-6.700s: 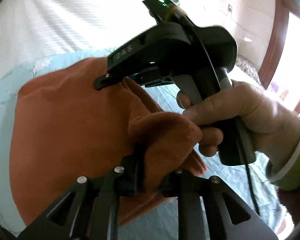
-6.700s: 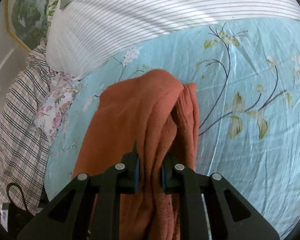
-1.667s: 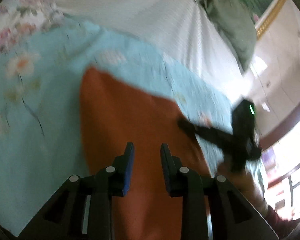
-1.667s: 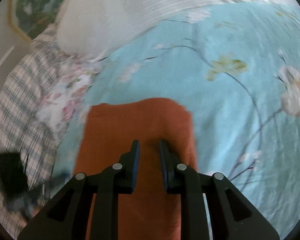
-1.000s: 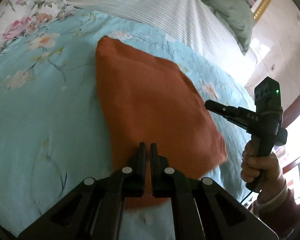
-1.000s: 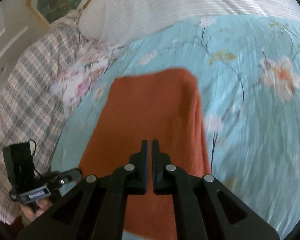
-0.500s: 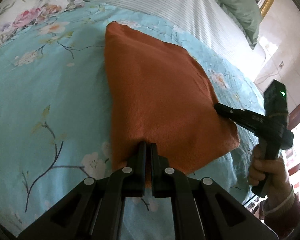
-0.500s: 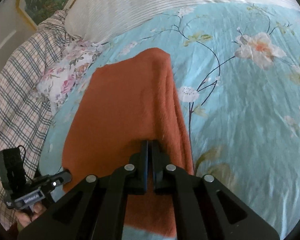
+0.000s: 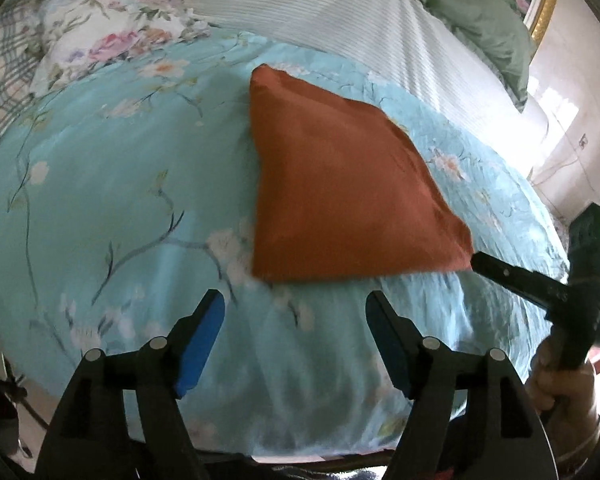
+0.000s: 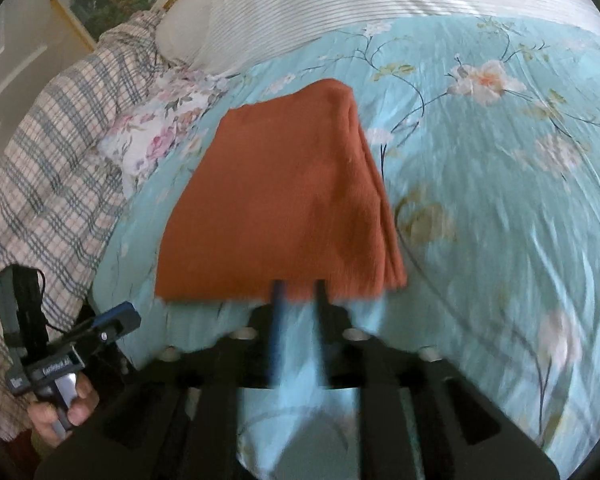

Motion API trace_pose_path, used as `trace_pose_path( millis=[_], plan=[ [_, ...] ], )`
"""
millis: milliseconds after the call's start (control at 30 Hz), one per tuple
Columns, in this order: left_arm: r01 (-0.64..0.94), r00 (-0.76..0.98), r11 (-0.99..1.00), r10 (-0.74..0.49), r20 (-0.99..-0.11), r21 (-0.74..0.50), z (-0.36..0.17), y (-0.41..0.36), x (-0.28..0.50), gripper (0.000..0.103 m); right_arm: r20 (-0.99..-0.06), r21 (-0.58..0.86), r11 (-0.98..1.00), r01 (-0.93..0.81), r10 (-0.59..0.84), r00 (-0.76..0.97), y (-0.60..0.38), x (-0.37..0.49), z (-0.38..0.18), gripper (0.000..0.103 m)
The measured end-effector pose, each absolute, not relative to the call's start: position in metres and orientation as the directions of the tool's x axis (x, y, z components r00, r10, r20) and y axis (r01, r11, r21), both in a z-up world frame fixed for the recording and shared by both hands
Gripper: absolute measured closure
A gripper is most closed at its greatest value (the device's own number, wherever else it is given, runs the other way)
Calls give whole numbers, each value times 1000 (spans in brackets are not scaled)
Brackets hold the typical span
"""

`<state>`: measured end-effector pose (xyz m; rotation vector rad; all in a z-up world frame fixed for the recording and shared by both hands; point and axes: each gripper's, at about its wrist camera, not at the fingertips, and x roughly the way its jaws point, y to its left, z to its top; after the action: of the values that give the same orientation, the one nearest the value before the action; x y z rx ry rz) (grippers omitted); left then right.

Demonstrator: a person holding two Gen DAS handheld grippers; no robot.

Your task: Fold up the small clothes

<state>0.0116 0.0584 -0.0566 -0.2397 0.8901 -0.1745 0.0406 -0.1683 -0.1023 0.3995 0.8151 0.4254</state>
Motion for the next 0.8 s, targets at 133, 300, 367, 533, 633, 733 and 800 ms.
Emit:
trace_pose_path(
  millis=[133, 300, 367, 533, 633, 733, 800],
  plan=[
    [43, 620, 961, -241, -747, -274, -60, 59, -8, 29, -606, 459, 865, -202, 472, 640, -170, 16, -103, 46],
    [20, 624, 968, -206, -754, -249, -61, 61, -30, 26, -613, 460, 868, -186, 462, 641, -175, -1, -108, 46],
    [8, 619, 970, -195, -761, -242, -61, 62, -36, 24, -613, 451, 873, -187, 455, 646, -174, -7, -107, 46],
    [7, 623, 986, -133, -771, -165, -56, 60, -41, 23, -616, 435, 882, -181, 438, 655, -172, -16, -104, 30],
    [15, 636, 993, -102, -765, -120, -51, 59, -38, 23, -616, 415, 892, -176, 418, 668, -171, -20, -100, 24],
    [23, 649, 997, -69, -758, -71, -46, 55, -38, 22, -620, 397, 901, -177, 405, 672, -171, -24, -96, 23],
    [30, 656, 999, -53, -753, -44, -43, 53, -40, 22, -627, 378, 906, -189, 401, 668, -169, -27, -93, 22]
  ],
)
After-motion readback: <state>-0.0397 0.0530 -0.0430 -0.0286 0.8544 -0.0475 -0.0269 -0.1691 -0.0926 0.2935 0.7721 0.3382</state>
